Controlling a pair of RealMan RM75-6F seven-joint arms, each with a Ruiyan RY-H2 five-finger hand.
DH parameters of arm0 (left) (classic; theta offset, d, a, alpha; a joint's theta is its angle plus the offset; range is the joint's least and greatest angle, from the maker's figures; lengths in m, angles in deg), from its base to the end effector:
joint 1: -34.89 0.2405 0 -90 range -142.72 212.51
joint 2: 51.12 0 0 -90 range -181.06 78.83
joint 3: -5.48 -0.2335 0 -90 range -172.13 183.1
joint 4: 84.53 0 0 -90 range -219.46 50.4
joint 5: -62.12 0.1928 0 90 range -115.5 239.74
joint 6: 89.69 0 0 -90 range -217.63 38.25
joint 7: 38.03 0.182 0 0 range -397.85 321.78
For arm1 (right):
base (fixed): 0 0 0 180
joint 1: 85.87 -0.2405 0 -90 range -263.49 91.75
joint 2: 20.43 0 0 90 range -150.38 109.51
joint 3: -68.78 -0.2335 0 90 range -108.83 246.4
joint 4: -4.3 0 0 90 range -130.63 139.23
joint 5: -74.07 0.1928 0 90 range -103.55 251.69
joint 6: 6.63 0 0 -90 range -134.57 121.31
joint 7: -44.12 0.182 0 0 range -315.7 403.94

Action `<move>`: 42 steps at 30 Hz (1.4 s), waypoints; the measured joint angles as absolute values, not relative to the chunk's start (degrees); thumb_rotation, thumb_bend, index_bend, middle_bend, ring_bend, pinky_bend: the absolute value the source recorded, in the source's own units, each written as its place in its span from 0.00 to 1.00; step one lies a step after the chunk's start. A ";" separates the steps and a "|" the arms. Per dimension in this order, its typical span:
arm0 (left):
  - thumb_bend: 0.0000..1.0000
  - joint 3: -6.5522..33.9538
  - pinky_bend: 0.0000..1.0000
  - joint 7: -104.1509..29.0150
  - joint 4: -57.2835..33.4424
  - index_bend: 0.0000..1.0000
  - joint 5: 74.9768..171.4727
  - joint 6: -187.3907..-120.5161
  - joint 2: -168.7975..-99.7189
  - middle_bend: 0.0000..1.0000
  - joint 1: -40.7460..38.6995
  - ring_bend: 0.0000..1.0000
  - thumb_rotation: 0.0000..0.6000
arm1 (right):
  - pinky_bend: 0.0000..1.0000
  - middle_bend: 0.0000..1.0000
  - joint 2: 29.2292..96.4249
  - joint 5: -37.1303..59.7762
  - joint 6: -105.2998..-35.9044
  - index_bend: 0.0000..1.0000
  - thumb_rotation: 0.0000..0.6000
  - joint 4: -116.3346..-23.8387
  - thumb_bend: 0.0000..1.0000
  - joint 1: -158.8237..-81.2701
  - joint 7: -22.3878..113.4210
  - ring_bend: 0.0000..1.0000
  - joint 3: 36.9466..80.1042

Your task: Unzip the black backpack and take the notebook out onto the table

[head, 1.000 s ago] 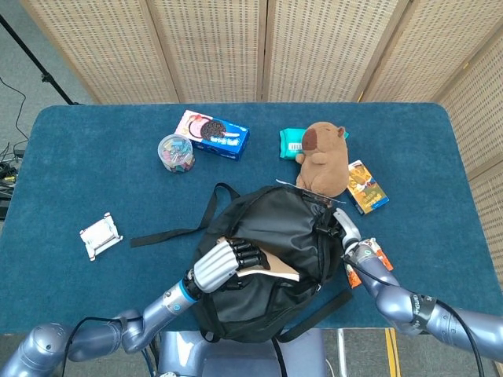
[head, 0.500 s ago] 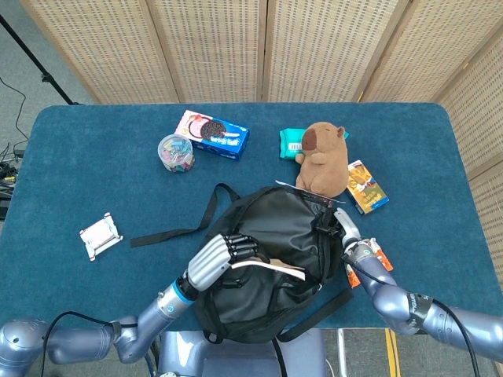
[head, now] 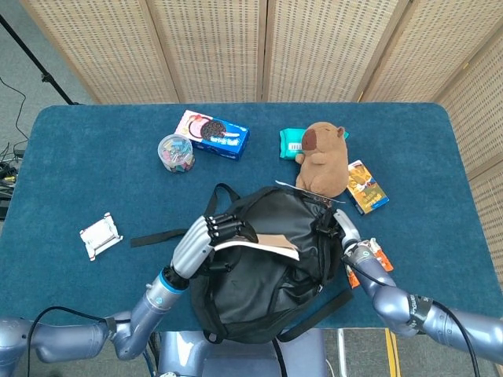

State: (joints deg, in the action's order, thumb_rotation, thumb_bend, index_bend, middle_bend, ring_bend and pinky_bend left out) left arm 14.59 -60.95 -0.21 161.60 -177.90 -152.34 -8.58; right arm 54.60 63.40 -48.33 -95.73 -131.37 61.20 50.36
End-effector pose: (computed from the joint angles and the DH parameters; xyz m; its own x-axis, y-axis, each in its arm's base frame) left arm 0.0087 0.2796 0.0307 -0.3799 0.2780 0.8822 0.5068 -0.7353 0.4500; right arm -0.1638 -0.3522 0.0075 -0.7203 -0.2982 0.6264 -0.6605 0.5706 -0.4879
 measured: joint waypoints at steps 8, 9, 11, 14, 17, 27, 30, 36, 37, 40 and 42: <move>0.64 18.25 0.51 -56.98 4.48 0.82 158.52 -179.92 -142.56 0.52 -5.29 0.40 1.00 | 0.28 0.68 55.06 62.52 -48.56 0.65 1.00 -96.66 0.88 -130.97 60.41 0.51 50.56; 0.64 18.36 0.51 -56.68 3.90 0.82 158.55 -180.46 -141.52 0.52 -4.82 0.40 1.00 | 0.28 0.68 55.14 62.41 -48.65 0.65 1.00 -96.79 0.88 -130.94 60.29 0.51 50.57; 0.64 18.35 0.51 -56.76 1.85 0.82 158.44 -181.36 -139.51 0.52 -3.53 0.40 1.00 | 0.28 0.68 55.24 62.24 -48.77 0.65 1.00 -96.97 0.88 -130.90 60.14 0.51 50.58; 0.63 17.87 0.51 -58.73 -1.46 0.82 157.43 -182.09 -137.67 0.52 -1.43 0.40 1.00 | 0.28 0.68 55.38 61.96 -48.94 0.65 1.00 -97.23 0.88 -130.87 59.79 0.51 50.66; 0.63 17.33 0.51 -62.17 -3.94 0.82 155.69 -182.39 -136.85 0.52 0.39 0.40 1.00 | 0.28 0.68 55.58 61.81 -49.17 0.65 1.00 -97.38 0.88 -130.88 59.32 0.51 50.91; 0.49 16.55 0.41 -72.33 -23.45 0.42 150.71 -182.60 -139.42 0.12 4.61 0.11 1.00 | 0.28 0.68 57.19 62.07 -49.30 0.65 1.00 -96.71 0.88 -131.54 57.00 0.50 52.34; 0.37 16.53 0.30 -76.17 -26.70 0.22 149.82 -181.86 -140.09 0.00 5.11 0.01 1.00 | 0.28 0.67 57.35 60.82 -49.65 0.65 1.00 -96.83 0.88 -131.47 56.63 0.49 52.33; 0.16 16.03 0.06 -77.04 -23.60 0.00 149.61 -180.59 -137.81 0.00 5.96 0.00 1.00 | 0.06 0.14 57.09 54.00 -50.63 0.30 1.00 -97.81 0.01 -130.87 54.37 0.04 53.29; 0.16 15.75 0.04 -76.45 -22.49 0.00 149.64 -180.17 -136.99 0.00 6.14 0.00 1.00 | 0.02 0.06 56.89 52.18 -50.62 0.23 1.00 -97.99 0.00 -130.75 53.63 0.00 53.75; 0.15 14.82 0.00 -73.47 -17.94 0.00 149.59 -178.77 -134.01 0.00 6.91 0.00 1.00 | 0.00 0.00 56.05 44.49 -51.00 0.15 1.00 -98.64 0.00 -130.28 50.18 0.00 55.88; 0.16 14.22 0.00 -70.80 -14.52 0.00 149.35 -177.99 -132.01 0.00 7.65 0.00 1.00 | 0.00 0.00 55.51 38.28 -52.07 0.14 1.00 -98.97 0.00 -129.91 46.82 0.00 57.74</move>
